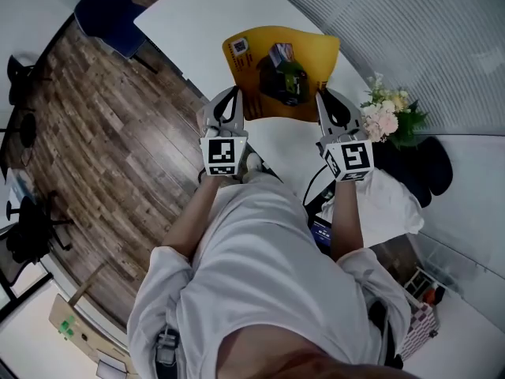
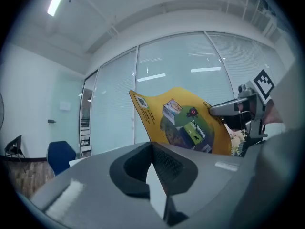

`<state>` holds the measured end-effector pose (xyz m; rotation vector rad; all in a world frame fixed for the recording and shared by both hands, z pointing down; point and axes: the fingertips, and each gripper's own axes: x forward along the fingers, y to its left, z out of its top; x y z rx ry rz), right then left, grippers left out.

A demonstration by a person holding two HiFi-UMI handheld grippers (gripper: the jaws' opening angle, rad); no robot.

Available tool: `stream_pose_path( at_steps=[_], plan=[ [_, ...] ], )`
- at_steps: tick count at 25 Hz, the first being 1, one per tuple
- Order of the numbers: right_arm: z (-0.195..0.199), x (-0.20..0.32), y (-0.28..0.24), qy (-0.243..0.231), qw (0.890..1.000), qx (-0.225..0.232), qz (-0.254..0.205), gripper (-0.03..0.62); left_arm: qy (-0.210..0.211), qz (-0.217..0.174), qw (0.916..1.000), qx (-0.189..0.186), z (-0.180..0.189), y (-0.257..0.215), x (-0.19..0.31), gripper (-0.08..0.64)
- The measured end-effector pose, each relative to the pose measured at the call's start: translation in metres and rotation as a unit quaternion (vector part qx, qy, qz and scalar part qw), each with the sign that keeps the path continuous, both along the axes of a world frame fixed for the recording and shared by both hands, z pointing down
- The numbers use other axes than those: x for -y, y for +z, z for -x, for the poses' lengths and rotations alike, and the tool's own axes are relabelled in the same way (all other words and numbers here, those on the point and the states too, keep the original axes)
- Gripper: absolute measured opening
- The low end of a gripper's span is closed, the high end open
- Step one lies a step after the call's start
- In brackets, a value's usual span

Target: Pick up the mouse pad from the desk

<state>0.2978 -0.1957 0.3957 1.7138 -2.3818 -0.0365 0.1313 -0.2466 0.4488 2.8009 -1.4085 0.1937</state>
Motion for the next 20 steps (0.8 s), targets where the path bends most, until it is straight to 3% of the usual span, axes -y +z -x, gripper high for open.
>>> stream_pose_path(
  at_steps=[10,20],
  plan=[
    [0.024,-0.014,-0.066,0.04,0.996,-0.002,-0.076,0.032,0.028,-0.063,0.9975,-0.01,0.026,-0.082,-0.012,-0.002],
    [0.054,-0.019,-0.084,0.048,0.994,0.005,-0.096,0.028,0.037,-0.071,0.9967,-0.011,0.051,-0.107,-0.015,-0.002]
  ],
)
